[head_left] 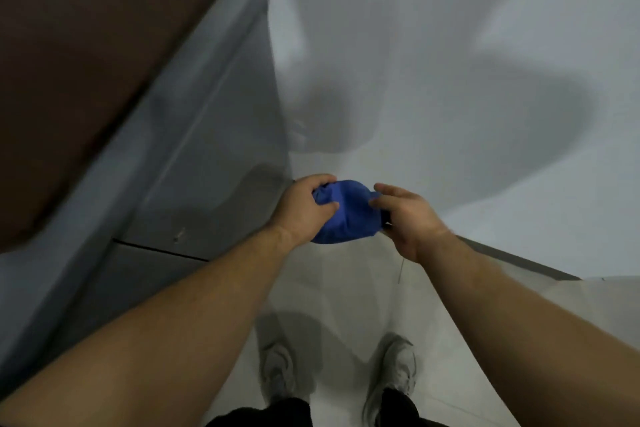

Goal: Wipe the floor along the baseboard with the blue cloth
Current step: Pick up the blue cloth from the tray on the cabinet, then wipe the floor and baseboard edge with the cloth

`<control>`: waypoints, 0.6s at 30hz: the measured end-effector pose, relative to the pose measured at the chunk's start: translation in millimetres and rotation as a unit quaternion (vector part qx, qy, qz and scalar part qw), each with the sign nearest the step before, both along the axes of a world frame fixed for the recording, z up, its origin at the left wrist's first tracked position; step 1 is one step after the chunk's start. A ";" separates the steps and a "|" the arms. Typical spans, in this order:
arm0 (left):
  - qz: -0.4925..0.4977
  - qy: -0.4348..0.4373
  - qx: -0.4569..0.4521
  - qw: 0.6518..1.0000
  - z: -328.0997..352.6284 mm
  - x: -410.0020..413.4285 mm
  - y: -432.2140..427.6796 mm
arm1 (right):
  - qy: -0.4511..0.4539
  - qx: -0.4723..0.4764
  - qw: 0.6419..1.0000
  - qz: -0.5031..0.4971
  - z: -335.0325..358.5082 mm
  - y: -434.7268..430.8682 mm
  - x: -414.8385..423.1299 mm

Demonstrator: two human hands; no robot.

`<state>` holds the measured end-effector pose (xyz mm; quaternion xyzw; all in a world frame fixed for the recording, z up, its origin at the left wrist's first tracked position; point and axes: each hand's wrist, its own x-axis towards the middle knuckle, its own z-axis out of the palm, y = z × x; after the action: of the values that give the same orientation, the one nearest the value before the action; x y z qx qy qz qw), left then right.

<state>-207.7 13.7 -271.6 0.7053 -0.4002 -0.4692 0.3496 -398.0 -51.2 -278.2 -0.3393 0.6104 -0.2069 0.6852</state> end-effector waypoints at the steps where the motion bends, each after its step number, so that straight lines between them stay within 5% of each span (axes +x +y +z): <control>1: -0.003 -0.009 0.003 1.000 -27.1 -2.7 0.0 | 0.026 -0.005 1.000 0.017 -23.5 -1.1 -2.0; 9: -0.018 -0.087 -0.005 0.996 -230.6 -16.0 -11.4 | 0.128 -0.098 0.983 0.092 -231.1 -3.7 -4.4; 18: -0.080 -0.133 0.044 0.987 -410.0 -16.6 -16.3 | 0.119 -0.204 0.969 0.074 -414.2 5.3 -11.4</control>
<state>-224.2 -2.6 -681.6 0.7417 -0.4774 -0.4148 0.2235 -409.4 -45.9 -692.5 -0.5385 0.6056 -0.2343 0.5370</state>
